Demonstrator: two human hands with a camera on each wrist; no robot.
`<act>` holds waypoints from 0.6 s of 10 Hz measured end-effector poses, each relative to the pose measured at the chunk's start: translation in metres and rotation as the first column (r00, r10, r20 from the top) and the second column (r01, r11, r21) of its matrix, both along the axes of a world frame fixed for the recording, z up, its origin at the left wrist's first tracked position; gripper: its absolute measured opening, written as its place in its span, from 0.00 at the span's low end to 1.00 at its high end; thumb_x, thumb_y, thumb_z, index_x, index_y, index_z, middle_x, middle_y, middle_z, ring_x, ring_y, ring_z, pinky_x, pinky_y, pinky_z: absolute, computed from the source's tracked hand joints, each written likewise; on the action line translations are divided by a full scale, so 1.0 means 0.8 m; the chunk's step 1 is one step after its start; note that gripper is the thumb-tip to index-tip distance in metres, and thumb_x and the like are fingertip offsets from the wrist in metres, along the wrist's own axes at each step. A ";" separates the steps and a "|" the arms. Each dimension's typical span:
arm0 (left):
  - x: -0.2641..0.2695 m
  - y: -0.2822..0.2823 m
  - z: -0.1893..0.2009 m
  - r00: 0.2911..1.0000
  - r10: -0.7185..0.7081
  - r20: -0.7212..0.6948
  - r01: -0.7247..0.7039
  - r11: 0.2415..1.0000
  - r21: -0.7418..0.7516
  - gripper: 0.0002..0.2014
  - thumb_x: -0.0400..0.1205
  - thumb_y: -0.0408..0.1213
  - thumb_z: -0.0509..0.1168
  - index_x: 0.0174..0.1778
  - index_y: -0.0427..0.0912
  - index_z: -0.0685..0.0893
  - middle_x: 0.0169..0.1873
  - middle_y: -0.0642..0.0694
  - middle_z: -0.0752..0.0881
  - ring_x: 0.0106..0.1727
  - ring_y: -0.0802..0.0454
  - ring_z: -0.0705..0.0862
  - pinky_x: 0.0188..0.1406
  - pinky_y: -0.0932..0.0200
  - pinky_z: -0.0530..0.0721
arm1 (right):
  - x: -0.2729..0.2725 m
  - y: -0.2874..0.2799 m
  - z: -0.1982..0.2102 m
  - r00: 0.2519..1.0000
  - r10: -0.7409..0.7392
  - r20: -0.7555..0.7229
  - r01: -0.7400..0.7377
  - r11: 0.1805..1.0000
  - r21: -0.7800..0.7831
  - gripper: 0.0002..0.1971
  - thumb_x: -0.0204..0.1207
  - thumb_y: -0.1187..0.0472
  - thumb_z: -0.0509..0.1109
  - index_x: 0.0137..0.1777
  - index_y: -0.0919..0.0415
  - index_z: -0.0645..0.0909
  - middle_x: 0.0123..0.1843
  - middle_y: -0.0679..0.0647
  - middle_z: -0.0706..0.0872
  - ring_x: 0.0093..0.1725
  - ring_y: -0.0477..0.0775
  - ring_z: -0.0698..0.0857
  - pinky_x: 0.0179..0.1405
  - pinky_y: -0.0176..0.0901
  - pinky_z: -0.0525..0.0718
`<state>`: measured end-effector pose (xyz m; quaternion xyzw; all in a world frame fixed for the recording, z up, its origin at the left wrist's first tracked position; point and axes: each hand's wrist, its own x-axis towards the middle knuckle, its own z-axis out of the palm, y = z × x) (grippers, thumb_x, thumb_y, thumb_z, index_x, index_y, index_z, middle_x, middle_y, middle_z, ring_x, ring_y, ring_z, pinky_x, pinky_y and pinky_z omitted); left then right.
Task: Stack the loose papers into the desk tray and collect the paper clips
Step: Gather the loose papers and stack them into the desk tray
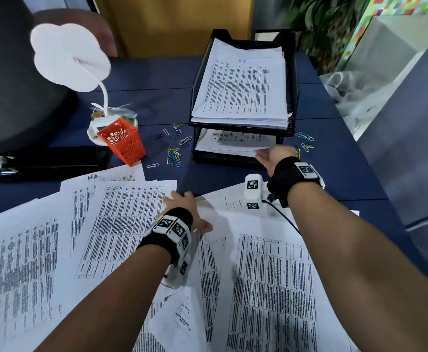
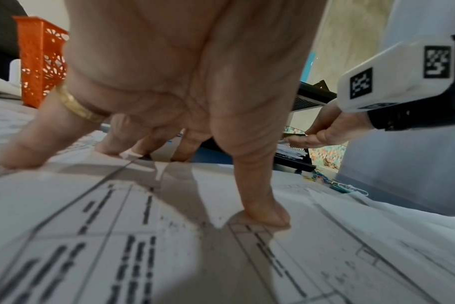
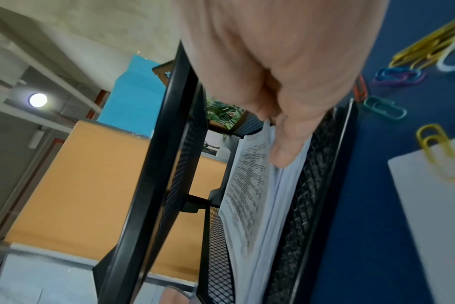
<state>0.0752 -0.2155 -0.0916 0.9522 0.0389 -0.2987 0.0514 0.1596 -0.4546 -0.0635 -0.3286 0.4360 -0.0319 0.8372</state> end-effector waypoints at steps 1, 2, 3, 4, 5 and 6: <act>0.000 -0.001 0.004 1.000 -0.004 -0.004 0.004 1.000 0.012 0.54 0.60 0.65 0.76 0.75 0.41 0.60 0.71 0.36 0.62 0.75 0.31 0.59 0.65 0.31 0.76 | -0.023 0.003 0.015 0.870 0.367 -0.330 -0.493 0.660 -0.567 0.21 0.86 0.59 0.50 0.78 0.56 0.67 0.75 0.52 0.75 0.61 0.43 0.84 0.67 0.40 0.80; -0.001 -0.004 0.009 1.000 -0.016 -0.012 0.017 0.999 0.032 0.55 0.62 0.65 0.76 0.77 0.40 0.59 0.74 0.34 0.61 0.76 0.30 0.59 0.68 0.33 0.74 | -0.043 -0.003 0.010 0.988 0.134 -0.071 -0.147 0.957 -0.251 0.25 0.84 0.65 0.53 0.80 0.50 0.58 0.73 0.58 0.76 0.28 0.32 0.86 0.44 0.33 0.86; -0.005 -0.006 0.017 1.000 -0.020 -0.013 0.021 0.999 0.049 0.55 0.64 0.65 0.74 0.78 0.39 0.58 0.76 0.33 0.60 0.77 0.29 0.58 0.72 0.36 0.71 | -0.065 -0.011 0.008 0.969 0.224 -0.105 -0.247 0.898 -0.363 0.25 0.82 0.66 0.56 0.79 0.51 0.63 0.70 0.60 0.79 0.20 0.34 0.83 0.36 0.31 0.85; -0.012 -0.004 0.022 1.000 -0.011 -0.006 0.011 0.999 0.034 0.53 0.65 0.64 0.74 0.78 0.39 0.59 0.76 0.33 0.61 0.78 0.30 0.58 0.74 0.38 0.68 | -0.105 -0.027 0.005 0.936 0.293 -0.196 -0.353 0.785 -0.510 0.21 0.81 0.65 0.59 0.74 0.61 0.72 0.69 0.62 0.80 0.28 0.33 0.86 0.44 0.38 0.89; -0.023 -0.007 0.025 0.998 -0.014 0.064 0.017 0.999 -0.048 0.48 0.65 0.60 0.76 0.76 0.42 0.63 0.76 0.36 0.63 0.76 0.34 0.63 0.72 0.37 0.70 | -0.149 -0.041 0.005 0.905 0.292 -0.308 -0.423 0.694 -0.583 0.18 0.79 0.64 0.61 0.66 0.69 0.78 0.66 0.65 0.83 0.27 0.34 0.83 0.55 0.50 0.88; -0.041 -0.020 0.032 0.989 -0.074 0.130 0.083 0.995 -0.061 0.41 0.73 0.49 0.73 0.79 0.45 0.62 0.80 0.42 0.59 0.80 0.41 0.60 0.74 0.41 0.67 | -0.188 -0.050 0.010 0.875 0.316 -0.367 -0.484 0.604 -0.633 0.15 0.78 0.69 0.61 0.63 0.70 0.80 0.65 0.65 0.83 0.50 0.43 0.86 0.54 0.40 0.82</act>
